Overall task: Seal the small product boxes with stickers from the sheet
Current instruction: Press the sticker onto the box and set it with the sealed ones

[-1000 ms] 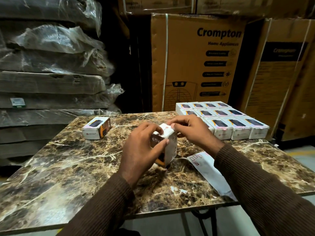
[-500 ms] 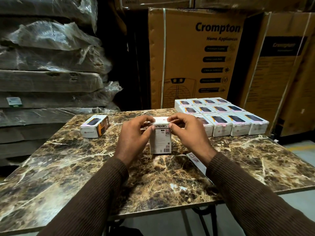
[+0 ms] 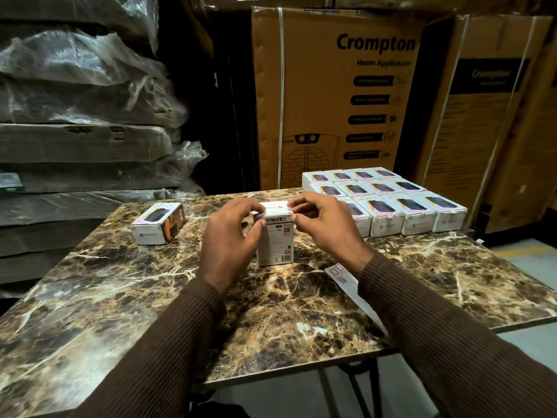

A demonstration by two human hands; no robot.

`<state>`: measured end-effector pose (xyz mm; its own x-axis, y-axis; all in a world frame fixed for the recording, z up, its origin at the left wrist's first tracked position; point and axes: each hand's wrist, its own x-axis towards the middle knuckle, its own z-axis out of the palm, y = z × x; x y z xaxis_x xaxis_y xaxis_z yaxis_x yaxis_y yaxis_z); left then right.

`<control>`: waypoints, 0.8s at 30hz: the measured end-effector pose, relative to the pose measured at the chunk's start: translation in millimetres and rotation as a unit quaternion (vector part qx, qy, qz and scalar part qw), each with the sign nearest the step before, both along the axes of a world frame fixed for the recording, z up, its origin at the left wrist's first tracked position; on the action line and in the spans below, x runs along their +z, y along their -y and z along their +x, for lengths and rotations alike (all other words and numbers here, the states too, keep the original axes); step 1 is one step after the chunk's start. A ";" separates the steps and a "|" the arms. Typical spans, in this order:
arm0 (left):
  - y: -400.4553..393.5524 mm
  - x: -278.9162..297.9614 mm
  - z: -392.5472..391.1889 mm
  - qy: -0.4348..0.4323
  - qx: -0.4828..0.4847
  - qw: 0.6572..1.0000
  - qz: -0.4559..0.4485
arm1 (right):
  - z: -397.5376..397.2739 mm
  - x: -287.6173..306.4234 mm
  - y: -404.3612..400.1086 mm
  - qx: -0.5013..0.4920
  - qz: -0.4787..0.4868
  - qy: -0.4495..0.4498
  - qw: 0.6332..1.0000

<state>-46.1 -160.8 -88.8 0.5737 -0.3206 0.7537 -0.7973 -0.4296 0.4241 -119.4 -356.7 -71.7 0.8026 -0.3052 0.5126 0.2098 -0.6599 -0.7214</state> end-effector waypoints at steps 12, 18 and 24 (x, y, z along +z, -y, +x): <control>52.7 -19.9 -49.6 0.043 -0.241 0.959 0.146 | -99.6 -11.9 103.1 0.009 -0.021 -0.045 0.999; 109.9 -19.8 -31.6 0.028 -0.220 0.949 0.223 | -120.5 -45.8 127.4 -0.028 -0.065 -0.067 0.995; 141.5 -22.7 -24.1 -0.003 -0.199 0.950 0.239 | -102.8 -54.1 139.8 -0.046 -0.124 -0.089 0.987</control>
